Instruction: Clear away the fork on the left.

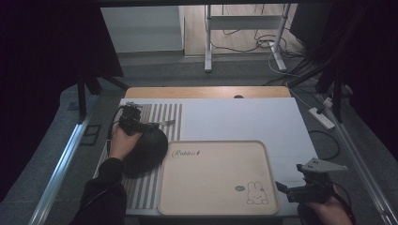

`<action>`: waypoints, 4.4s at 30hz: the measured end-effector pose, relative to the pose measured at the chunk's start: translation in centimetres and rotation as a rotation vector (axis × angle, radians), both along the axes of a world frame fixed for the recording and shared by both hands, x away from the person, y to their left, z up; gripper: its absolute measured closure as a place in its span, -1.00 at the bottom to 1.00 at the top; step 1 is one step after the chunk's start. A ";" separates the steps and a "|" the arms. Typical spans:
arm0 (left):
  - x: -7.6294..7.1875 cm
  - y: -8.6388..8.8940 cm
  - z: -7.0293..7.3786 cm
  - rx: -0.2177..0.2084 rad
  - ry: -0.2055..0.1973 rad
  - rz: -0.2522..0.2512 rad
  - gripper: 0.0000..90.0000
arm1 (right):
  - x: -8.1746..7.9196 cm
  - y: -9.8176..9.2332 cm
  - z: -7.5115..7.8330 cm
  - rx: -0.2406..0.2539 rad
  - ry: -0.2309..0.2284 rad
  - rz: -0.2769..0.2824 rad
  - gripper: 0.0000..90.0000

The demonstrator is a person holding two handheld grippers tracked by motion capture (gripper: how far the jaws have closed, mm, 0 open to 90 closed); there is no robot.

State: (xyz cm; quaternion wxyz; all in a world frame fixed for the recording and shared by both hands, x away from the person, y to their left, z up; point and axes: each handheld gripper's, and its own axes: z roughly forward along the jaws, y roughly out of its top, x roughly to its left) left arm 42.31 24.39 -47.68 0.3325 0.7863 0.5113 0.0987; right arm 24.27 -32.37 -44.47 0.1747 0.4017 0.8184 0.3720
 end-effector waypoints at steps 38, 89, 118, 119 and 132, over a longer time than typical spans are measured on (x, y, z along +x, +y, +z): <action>6.5 -6.8 -3.4 0.230 0.152 -0.233 0.98 | 0.0 0.0 0.0 0.004 0.001 0.022 -0.99; 9.9 -2.0 -4.1 0.304 0.258 -0.144 -0.81 | 0.0 0.0 0.0 0.008 0.004 0.025 -0.99; 9.7 -0.1 -3.0 0.479 0.104 -0.298 0.94 | 0.0 -0.1 0.0 0.010 0.005 0.024 -0.99; 9.8 0.1 -2.9 0.497 0.103 -0.296 0.94 | 0.0 -0.1 0.0 0.013 0.005 0.024 -0.99; 8.4 3.1 -0.4 0.605 0.106 -0.250 0.94 | 0.0 0.0 0.0 0.007 0.007 0.023 -0.99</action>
